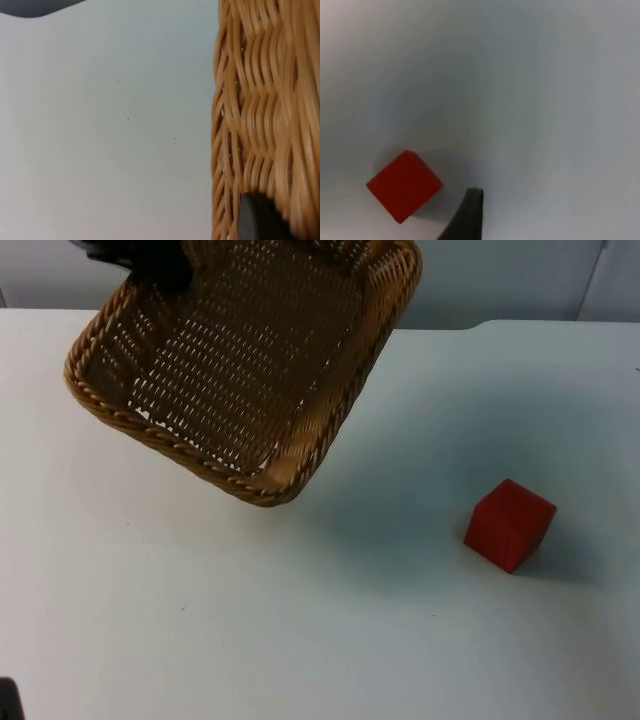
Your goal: Pick up the basket with the left hand and place the cube into the basket with the right hand.
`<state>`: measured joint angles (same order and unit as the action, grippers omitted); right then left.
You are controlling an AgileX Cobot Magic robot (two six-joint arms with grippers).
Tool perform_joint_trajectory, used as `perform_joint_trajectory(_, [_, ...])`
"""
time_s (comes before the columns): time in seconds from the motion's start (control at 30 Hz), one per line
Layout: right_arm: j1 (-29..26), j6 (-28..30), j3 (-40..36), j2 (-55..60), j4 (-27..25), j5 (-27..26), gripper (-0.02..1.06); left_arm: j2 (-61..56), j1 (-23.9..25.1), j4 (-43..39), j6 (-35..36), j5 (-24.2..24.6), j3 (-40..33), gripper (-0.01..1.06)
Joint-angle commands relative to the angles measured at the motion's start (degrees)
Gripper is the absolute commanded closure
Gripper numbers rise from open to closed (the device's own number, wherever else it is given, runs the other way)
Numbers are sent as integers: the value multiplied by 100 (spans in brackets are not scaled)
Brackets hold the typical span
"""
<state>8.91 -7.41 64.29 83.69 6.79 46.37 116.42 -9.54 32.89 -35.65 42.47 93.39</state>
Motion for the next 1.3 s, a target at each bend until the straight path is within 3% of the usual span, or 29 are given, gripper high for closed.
perform_joint_trajectory(0.0, [25,354,49,-16,-376,0,17,-81,-22,349,215,174,60,105])
perform_joint_trajectory(0.23, [25,2113,49,235,-1429,-73,17,-81,-22,429,815,1257,60,105])
perform_joint_trajectory(0.27, [25,2113,49,235,-1429,-73,17,-81,-22,429,815,1257,60,105])
perform_joint_trajectory(0.37, [25,2895,49,659,-1816,79,17,-81,-22,486,923,1614,60,105])
perform_joint_trajectory(0.63, [25,3788,49,1713,-2282,-97,17,-44,-22,501,926,1673,50,105])
perform_joint_trajectory(0.93, [43,5205,49,2226,-3211,-183,17,431,-22,501,915,1592,50,105])
perform_joint_trajectory(1.27, [581,5445,49,2632,-2907,-316,17,878,-22,571,915,1641,50,105])
